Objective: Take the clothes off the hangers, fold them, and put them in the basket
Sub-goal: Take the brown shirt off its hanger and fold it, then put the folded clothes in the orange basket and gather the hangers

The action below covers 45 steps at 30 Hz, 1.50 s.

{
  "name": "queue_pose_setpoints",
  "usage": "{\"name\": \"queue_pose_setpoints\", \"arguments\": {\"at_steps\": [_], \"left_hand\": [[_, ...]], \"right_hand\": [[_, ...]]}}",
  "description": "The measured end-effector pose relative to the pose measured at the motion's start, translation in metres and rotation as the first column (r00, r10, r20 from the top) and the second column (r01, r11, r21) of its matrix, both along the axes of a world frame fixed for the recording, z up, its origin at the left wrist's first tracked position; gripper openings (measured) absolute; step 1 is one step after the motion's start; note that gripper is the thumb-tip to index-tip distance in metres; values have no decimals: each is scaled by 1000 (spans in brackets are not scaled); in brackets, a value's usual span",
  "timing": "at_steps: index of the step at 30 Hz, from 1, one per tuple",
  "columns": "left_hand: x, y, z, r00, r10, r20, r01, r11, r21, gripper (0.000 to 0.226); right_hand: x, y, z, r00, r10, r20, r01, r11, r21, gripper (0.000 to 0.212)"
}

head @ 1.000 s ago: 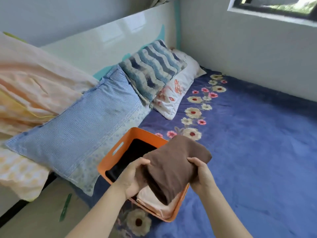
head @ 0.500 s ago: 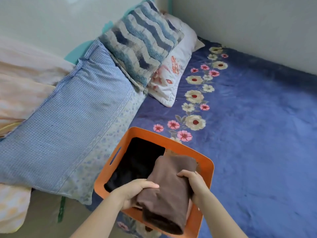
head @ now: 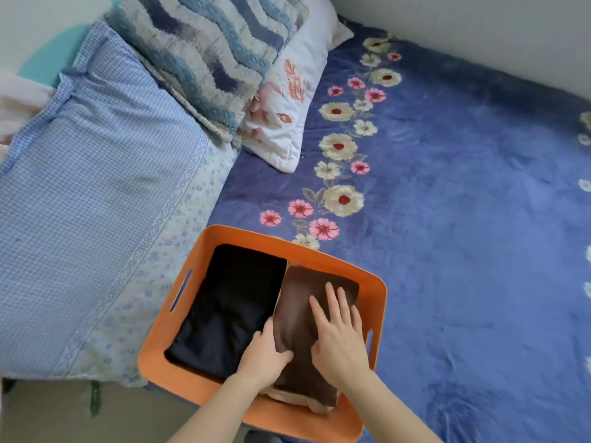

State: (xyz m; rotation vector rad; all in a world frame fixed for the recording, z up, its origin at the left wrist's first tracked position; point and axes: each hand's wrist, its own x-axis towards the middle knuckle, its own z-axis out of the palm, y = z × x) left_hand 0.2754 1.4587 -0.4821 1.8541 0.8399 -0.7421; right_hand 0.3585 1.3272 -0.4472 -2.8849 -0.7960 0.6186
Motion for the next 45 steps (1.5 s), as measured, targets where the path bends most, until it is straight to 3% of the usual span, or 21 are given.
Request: {"name": "queue_pose_setpoints", "arguments": {"at_steps": [4,8,12,18,23,27,31,35,42,45], "left_hand": [[-5,-12,8,978,-206,6,194,931,308,100],[-3,-22,16,955,-285,-81,295,887,356,94],[11,-19,42,931,-334,-146,365,859,359,79],[38,-46,108,892,-448,-55,421,783,458,60],[52,-137,165,806,-590,47,485,703,521,47],[55,-229,202,730,-672,125,495,646,581,50],[53,-337,236,612,-770,180,514,561,649,50],[59,-447,277,432,-870,238,541,461,703,50],[84,-627,344,111,-946,304,514,316,797,49],[100,-687,359,14,-952,306,484,274,831,51]], "right_hand": [[19,-4,-11,967,88,-238,-139,969,-206,87],[25,-3,-11,956,130,-263,-201,943,-264,85],[30,-11,17,957,216,-192,-254,946,-202,81],[31,-71,101,986,156,-54,-157,987,-19,73],[11,-176,164,998,36,43,-36,999,-7,62],[-9,-271,195,990,-76,116,77,997,-7,60],[-37,-386,226,959,-217,182,224,974,-19,58],[-62,-497,265,900,-366,237,390,919,-62,59],[-87,-664,315,716,-618,325,656,755,-12,70],[-84,-719,333,656,-663,361,714,700,-13,73]]}}
